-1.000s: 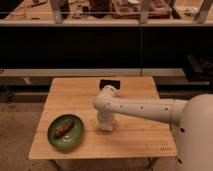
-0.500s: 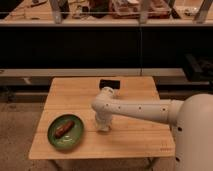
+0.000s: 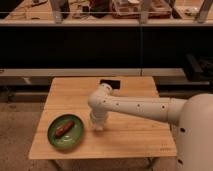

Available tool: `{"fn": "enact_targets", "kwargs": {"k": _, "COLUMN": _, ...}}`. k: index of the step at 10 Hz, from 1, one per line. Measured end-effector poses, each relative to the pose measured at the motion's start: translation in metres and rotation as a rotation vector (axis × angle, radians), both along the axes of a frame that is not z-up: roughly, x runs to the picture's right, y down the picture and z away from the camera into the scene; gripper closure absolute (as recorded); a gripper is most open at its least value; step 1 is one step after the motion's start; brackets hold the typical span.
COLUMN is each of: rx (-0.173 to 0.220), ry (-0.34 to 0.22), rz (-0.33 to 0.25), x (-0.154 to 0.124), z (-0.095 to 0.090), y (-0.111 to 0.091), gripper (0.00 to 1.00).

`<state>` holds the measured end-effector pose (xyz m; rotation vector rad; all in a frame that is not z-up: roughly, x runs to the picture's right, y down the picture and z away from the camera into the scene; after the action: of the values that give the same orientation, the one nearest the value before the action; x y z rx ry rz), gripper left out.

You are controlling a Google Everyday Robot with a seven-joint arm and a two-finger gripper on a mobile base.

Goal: Place the white sponge in the ceramic bowl

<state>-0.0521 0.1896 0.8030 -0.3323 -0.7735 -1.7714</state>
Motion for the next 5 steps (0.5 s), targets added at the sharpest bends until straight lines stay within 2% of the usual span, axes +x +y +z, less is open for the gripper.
{"fn": "enact_targets", "kwargs": {"k": 1, "rx": -0.008, "ry": -0.089, "rz": 0.011, "x": -0.019, "z": -0.027, "y": -0.011, "gripper": 0.83}}
{"fn": "enact_targets", "kwargs": {"k": 3, "rx": -0.030, "ry": -0.216, "rz": 0.012, "x": -0.043, "z": -0.063, "y": -0.017, "gripper": 0.83}}
{"fn": "enact_targets", "kwargs": {"k": 4, "rx": -0.061, "ry": -0.312, "rz": 0.002, "x": -0.060, "z": -0.087, "y": -0.015, "gripper": 0.83}}
{"fn": "enact_targets", "kwargs": {"k": 5, "rx": -0.112, "ry": -0.410, "rz": -0.021, "x": -0.077, "z": -0.107, "y": -0.003, "gripper": 0.83}}
